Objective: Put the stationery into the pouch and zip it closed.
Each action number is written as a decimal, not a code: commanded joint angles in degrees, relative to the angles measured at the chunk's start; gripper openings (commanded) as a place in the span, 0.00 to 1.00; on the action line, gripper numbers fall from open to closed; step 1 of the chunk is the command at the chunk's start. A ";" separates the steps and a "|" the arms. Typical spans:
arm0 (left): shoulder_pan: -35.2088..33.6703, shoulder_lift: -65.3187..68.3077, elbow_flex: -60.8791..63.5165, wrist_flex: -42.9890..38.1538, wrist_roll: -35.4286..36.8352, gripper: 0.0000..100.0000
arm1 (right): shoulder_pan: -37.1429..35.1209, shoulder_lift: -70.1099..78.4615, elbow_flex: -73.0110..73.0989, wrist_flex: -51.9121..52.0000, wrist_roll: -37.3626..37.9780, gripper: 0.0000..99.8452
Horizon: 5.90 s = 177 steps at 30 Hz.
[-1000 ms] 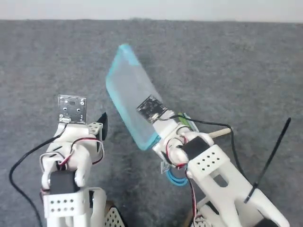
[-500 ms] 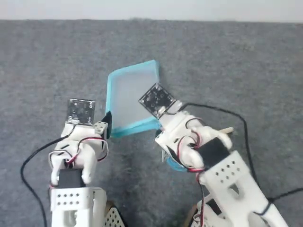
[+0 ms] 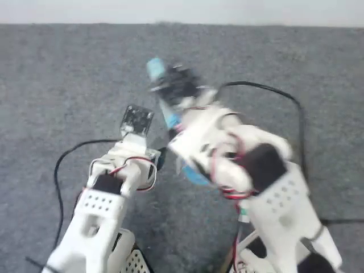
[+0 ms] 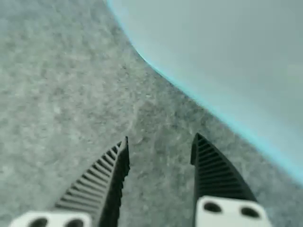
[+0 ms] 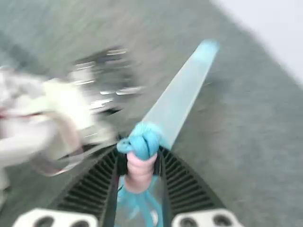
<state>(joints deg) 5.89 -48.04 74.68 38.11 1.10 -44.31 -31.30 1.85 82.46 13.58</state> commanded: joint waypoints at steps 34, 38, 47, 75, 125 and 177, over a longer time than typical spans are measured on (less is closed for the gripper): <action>-8.35 -21.01 -12.00 31.03 -16.09 0.27 | 3.03 -10.15 43.16 -25.80 -4.57 0.01; -2.55 -21.10 -11.65 31.82 -16.09 0.27 | 3.12 -10.15 39.82 -22.20 -4.57 0.01; 3.43 -21.10 -10.15 30.86 -16.09 0.27 | 3.12 -10.15 39.74 -23.08 -4.48 0.01; 4.92 -21.10 -5.85 17.93 -4.92 0.29 | 8.92 -10.07 39.74 -28.62 -14.86 0.01; -9.58 -21.01 -1.80 6.68 -2.73 0.27 | 6.20 -0.75 48.09 -29.58 -6.68 0.01; -9.14 -20.57 4.79 -11.25 4.04 0.22 | -11.12 -3.30 44.92 -20.44 -0.97 0.01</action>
<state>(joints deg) -2.64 -67.91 80.84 30.46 2.59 -52.48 -33.23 44.48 61.45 11.65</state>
